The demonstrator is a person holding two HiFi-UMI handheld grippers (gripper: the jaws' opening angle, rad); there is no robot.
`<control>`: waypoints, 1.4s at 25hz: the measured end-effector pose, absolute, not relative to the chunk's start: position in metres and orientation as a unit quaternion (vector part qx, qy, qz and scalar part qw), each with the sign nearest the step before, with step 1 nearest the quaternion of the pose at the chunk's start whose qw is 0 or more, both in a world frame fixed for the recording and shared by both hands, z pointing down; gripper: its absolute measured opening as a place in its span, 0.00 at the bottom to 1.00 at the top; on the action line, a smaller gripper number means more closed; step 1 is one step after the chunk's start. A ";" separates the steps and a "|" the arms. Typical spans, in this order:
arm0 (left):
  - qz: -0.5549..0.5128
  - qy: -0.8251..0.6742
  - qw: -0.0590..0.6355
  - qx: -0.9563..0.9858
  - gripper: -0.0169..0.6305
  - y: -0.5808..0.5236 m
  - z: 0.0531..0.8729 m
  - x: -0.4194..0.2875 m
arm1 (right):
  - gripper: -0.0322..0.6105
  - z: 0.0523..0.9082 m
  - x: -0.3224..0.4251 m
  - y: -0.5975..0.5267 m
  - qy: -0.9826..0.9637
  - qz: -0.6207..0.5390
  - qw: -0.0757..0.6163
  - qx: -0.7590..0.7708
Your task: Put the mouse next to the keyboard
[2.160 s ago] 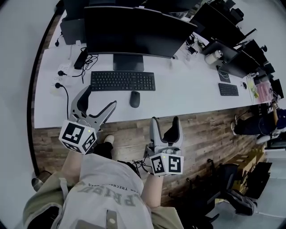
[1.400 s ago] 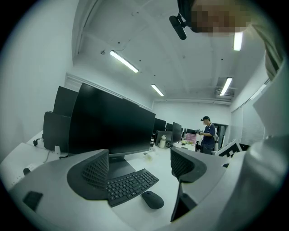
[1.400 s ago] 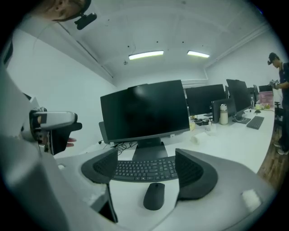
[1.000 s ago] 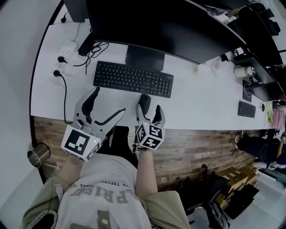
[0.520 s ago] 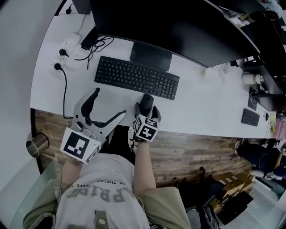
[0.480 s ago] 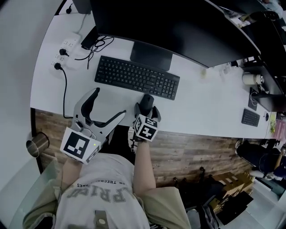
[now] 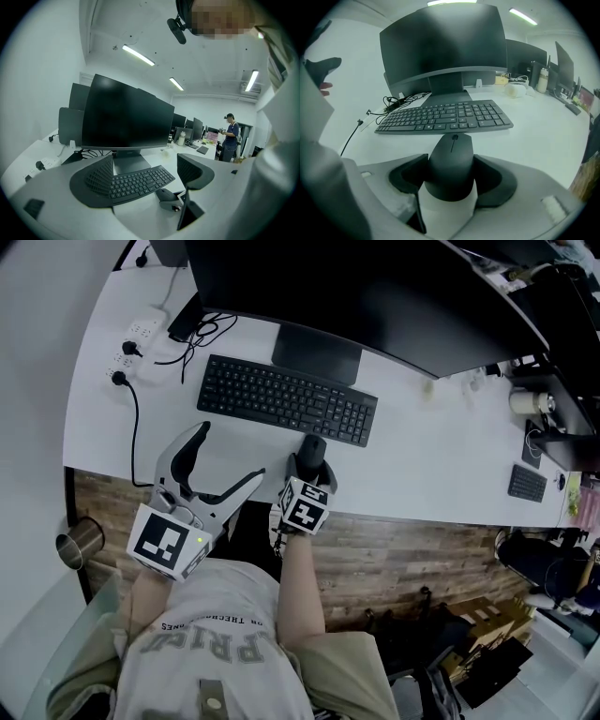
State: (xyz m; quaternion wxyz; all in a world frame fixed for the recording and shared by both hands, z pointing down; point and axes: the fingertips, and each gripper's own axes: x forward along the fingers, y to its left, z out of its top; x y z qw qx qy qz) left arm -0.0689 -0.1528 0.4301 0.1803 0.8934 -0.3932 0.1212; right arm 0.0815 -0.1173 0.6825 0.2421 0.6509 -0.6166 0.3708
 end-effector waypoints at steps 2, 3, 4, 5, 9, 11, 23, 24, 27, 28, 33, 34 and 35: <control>0.122 -0.391 0.181 0.894 0.66 -0.153 0.431 -0.069 | 0.52 0.682 0.081 -0.118 -0.616 0.370 0.240 0.653; 0.123 -0.390 0.181 0.895 0.66 -0.153 0.431 -0.069 | 0.52 0.682 0.082 -0.117 -0.615 0.371 0.239 0.654; 0.124 -0.389 0.181 0.895 0.66 -0.153 0.431 -0.070 | 0.52 0.682 0.082 -0.117 -0.613 0.372 0.238 0.655; 0.123 -0.387 0.181 0.896 0.66 -0.153 0.430 -0.070 | 0.52 0.682 0.083 -0.116 -0.611 0.374 0.237 0.657; 0.120 -0.380 0.178 0.900 0.66 -0.154 0.428 -0.072 | 0.52 0.677 0.086 -0.112 -0.597 0.387 0.215 0.669; 0.118 -0.373 0.177 0.903 0.66 -0.155 0.427 -0.073 | 0.52 0.670 0.091 -0.110 -0.590 0.383 0.203 0.681; 0.087 -0.296 0.172 0.935 0.66 -0.152 0.414 -0.051 | 0.52 0.589 0.133 -0.090 -0.544 0.325 0.142 0.761; 0.084 -0.291 0.173 0.937 0.66 -0.151 0.412 -0.046 | 0.52 0.583 0.138 -0.085 -0.541 0.319 0.142 0.765; 0.076 -0.277 0.172 0.942 0.66 -0.148 0.409 -0.030 | 0.52 0.568 0.153 -0.073 -0.533 0.305 0.143 0.776; 0.074 -0.274 0.172 0.943 0.66 -0.147 0.408 -0.025 | 0.52 0.564 0.159 -0.070 -0.531 0.302 0.140 0.780; 0.075 -0.268 0.166 0.946 0.66 -0.148 0.408 0.003 | 0.52 0.553 0.189 -0.065 -0.530 0.291 0.128 0.786; 0.074 -0.270 0.165 0.946 0.66 -0.148 0.407 0.010 | 0.52 0.551 0.196 -0.065 -0.533 0.288 0.127 0.786; 0.073 -0.273 0.163 0.945 0.66 -0.149 0.406 0.017 | 0.52 0.549 0.204 -0.066 -0.536 0.287 0.125 0.784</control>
